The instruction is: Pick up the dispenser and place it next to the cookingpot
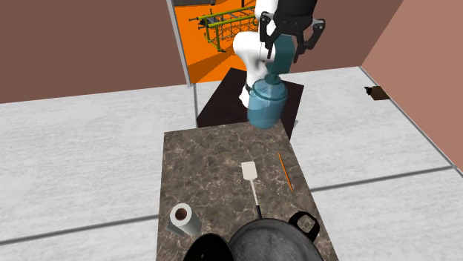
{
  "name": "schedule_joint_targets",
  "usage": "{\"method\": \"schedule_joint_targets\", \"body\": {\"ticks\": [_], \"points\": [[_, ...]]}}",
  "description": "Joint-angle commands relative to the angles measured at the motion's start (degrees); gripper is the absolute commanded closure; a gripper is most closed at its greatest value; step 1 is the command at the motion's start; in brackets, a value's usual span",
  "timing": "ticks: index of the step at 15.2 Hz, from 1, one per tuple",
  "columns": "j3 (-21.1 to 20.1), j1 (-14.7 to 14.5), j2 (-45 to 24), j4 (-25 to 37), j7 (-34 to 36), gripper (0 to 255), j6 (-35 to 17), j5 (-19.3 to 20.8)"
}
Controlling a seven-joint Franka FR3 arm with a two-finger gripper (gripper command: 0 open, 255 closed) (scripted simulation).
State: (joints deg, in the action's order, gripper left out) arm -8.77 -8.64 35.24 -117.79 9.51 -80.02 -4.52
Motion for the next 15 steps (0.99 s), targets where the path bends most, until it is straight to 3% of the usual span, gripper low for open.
{"method": "schedule_joint_targets", "body": {"ticks": [1, 15], "points": [[0.0, 0.1, -0.8, 2.4, 0.1, 255, 1.6, 0.1], [0.1, 0.5, -6.6, 18.6, 0.7, 255, 12.0, 0.7]]}}
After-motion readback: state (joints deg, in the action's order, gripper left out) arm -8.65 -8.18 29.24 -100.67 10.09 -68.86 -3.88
